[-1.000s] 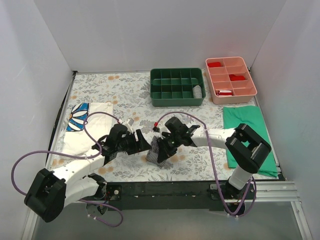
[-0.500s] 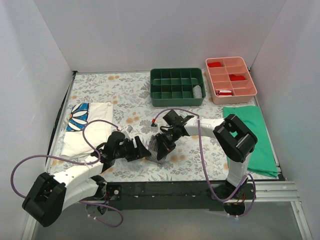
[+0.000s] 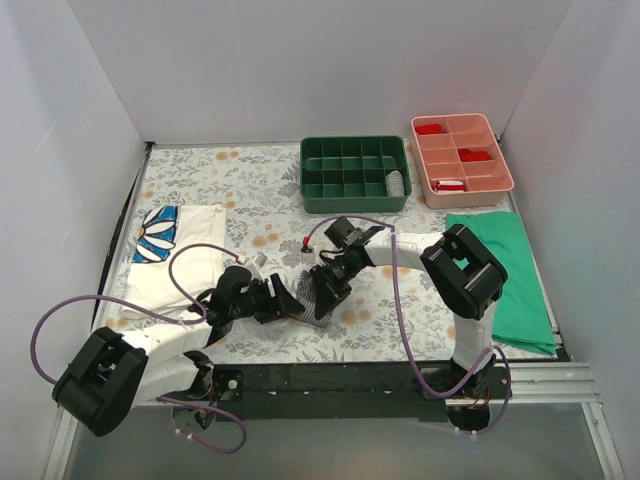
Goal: Roll the underwear
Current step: Roll the underwear to the center of the board.
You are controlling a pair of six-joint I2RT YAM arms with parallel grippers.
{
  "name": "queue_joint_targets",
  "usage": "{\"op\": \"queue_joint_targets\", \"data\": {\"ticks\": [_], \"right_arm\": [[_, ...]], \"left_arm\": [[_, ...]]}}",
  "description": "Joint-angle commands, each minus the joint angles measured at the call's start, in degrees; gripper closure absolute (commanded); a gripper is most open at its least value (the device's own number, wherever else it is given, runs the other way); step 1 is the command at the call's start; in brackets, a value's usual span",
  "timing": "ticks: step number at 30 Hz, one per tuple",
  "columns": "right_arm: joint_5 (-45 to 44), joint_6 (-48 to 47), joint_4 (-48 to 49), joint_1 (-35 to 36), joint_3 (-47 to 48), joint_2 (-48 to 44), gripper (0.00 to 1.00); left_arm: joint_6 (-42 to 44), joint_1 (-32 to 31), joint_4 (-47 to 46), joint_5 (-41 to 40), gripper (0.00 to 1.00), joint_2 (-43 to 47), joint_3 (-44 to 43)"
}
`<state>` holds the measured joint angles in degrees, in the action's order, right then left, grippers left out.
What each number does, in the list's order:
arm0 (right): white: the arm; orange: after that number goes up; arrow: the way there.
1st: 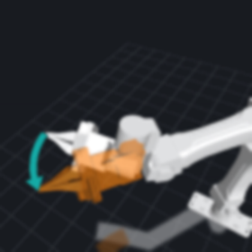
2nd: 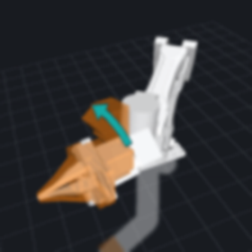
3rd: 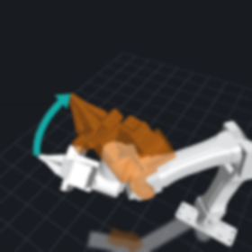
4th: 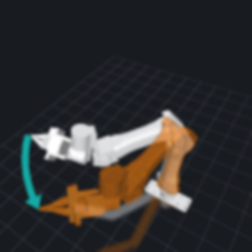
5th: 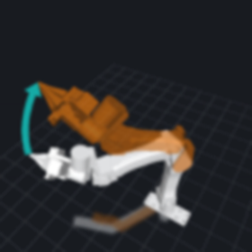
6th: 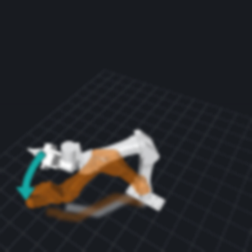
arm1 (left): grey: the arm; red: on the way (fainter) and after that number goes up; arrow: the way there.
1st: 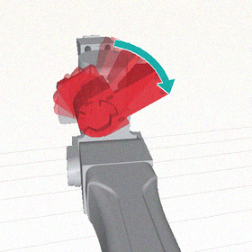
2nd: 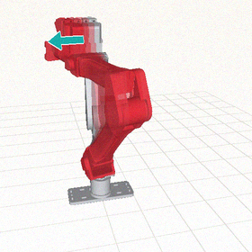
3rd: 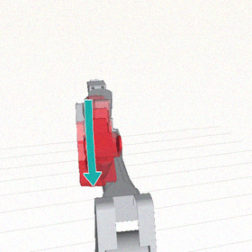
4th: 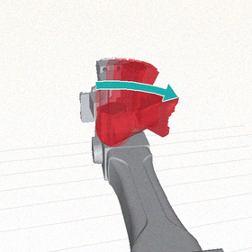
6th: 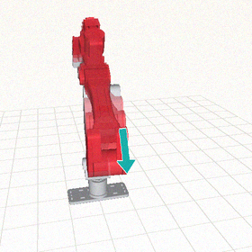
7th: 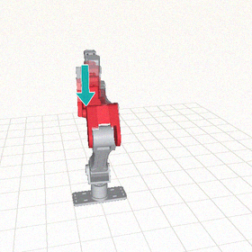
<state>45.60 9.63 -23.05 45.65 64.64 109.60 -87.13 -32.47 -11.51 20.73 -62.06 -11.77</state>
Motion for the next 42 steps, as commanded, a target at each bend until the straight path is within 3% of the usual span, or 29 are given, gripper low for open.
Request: {"op": "queue_joint_targets", "data": {"ticks": [1, 7, 16, 22, 25, 30, 33, 42], "right_arm": [[-1.04, -2.16, -1.56, -0.12, 1.28, 1.23, 0.82], [-0.25, -2.33, -1.30, -0.12, 0.84, 1.23, 0.82], [-2.00, -1.02, 1.07, 0.23, -1.62, -1.57, 0.74], [-14.73, 2.06, 5.73, 1.64, -5.84, -11.14, 0.50], [-25.54, 3.29, 6.00, 2.86, -7.59, -17.37, 0.45], [-39.33, 2.95, 5.47, 4.18, -11.11, -28.01, 0.41], [-43.30, 0.93, 5.91, 6.29, -12.17, -31.54, 0.41], [-60.45, -1.54, 6.88, 19.82, -13.14, -30.25, 0.41]], "left_arm": [[-0.49, -0.05, -4.40, 0.18, 0.48, -3.32, 1.40], [-0.76, -0.05, -5.98, 0.10, 0.62, -4.91, 1.40], [0.56, -0.05, -1.60, 0.62, 1.00, -9.39, -4.22], [1.96, -0.14, 7.72, -0.34, 1.00, -14.57, -11.33], [2.32, -0.05, 11.15, -0.95, 1.00, -16.24, -14.14], [2.67, -0.14, 18.26, -0.78, 1.00, -18.18, -18.02], [2.93, -0.14, 22.74, -1.30, 1.00, -20.20, -21.62], [5.83, -0.14, 35.49, -1.92, 1.00, -28.63, -33.05]]}}
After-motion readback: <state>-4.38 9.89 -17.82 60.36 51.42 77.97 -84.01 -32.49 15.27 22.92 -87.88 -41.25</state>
